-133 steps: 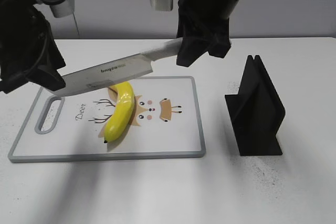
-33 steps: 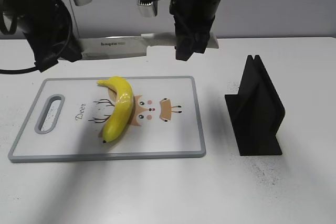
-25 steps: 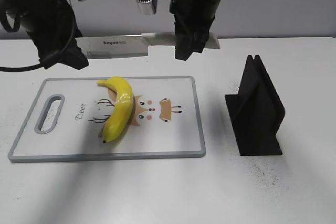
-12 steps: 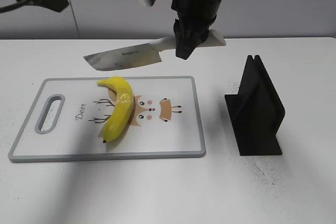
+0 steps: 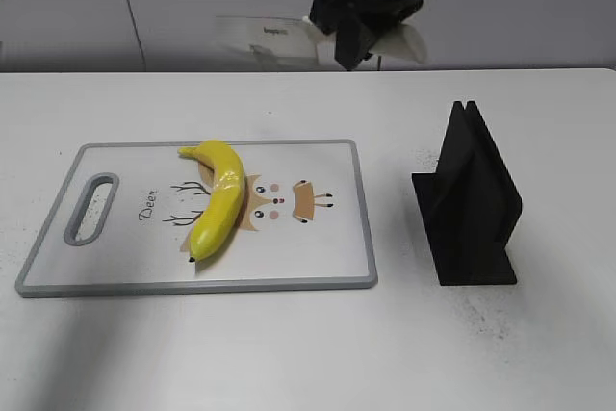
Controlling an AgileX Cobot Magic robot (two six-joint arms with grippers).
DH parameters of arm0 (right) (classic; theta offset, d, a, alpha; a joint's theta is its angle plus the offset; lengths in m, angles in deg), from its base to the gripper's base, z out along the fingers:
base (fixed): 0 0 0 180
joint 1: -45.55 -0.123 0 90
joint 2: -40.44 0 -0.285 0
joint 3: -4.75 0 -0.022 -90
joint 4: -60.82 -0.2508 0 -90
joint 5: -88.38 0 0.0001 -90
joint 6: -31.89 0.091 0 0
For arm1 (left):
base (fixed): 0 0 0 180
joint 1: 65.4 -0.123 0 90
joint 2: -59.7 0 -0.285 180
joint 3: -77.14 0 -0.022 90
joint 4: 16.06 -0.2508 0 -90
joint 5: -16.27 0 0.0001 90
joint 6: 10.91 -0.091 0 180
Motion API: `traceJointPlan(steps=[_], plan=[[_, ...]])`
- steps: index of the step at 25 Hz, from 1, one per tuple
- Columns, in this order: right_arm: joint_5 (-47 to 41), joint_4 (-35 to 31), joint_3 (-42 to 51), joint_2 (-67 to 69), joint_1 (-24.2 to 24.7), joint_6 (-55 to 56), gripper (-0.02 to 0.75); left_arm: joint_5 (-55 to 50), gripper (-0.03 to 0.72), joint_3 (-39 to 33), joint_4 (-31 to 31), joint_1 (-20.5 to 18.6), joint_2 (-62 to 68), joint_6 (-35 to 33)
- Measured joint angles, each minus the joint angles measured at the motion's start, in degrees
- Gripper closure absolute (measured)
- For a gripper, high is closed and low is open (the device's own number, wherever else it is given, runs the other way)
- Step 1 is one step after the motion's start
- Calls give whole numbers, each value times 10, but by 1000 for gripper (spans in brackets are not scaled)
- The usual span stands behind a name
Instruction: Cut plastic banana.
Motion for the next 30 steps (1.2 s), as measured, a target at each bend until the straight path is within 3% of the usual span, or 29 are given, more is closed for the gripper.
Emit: traceJointPlan(steps=[7,19,30], plan=[[6,0,129,-92,0,88,577,-1,99,-56,66,-37,-87,4],[191,9,480,-350,0,198,577,-3,104,-285,79,-37,-358,5],[209,71,596,-517,0,344,577,20,104,-457,79,-37,-638,17]])
